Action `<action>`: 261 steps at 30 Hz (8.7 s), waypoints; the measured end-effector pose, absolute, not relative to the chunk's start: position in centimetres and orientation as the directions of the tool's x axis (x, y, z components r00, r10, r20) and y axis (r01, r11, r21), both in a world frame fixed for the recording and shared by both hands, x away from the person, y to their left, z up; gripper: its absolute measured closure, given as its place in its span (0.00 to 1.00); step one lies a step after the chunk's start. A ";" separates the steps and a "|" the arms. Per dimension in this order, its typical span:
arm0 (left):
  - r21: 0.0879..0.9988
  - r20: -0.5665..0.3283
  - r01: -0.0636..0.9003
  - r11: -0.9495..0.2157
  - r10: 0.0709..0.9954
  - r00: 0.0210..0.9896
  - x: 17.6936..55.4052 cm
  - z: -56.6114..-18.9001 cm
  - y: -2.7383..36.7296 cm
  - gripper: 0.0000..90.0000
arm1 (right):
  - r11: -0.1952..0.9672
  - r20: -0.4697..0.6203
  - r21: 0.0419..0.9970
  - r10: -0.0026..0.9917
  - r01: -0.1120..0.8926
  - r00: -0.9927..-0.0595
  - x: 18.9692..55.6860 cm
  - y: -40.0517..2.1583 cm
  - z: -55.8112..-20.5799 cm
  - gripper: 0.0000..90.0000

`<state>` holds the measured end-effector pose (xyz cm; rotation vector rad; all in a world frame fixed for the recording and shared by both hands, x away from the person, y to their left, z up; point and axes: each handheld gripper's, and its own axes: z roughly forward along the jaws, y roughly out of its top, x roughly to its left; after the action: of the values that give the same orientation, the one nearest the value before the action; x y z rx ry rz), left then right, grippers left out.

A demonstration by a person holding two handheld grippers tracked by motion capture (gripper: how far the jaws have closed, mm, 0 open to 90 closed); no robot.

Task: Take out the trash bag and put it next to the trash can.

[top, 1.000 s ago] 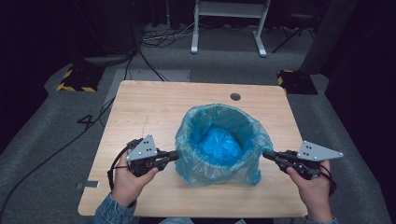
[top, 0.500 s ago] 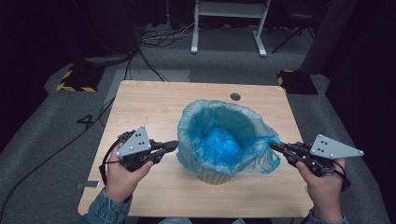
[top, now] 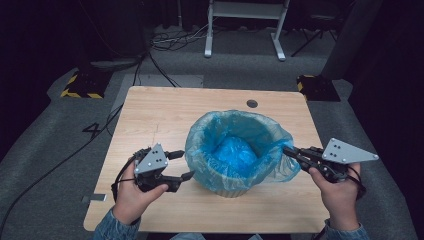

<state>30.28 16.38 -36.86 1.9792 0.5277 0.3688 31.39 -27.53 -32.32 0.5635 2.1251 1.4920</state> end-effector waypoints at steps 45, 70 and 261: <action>0.941 0.119 0.090 -0.326 0.568 0.814 32.0 -30.6 16.5 1.00 | 0.277 -0.176 0.961 0.536 -0.025 -0.826 32.8 -23.9 -28.1 1.00; 0.922 0.140 0.093 -0.377 0.545 0.827 33.6 -28.4 13.6 1.00 | 0.332 -0.071 0.940 0.402 0.073 -0.913 34.5 -15.1 -28.9 0.90; 0.858 -0.073 0.420 -0.295 0.740 0.669 30.4 -42.6 26.8 0.44 | 0.191 0.014 0.943 0.797 0.274 -0.604 36.1 -34.3 -29.8 0.34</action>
<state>30.40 26.83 -42.57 1.9311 0.9061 0.4216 36.13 -34.30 -29.76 0.9979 1.9848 1.4133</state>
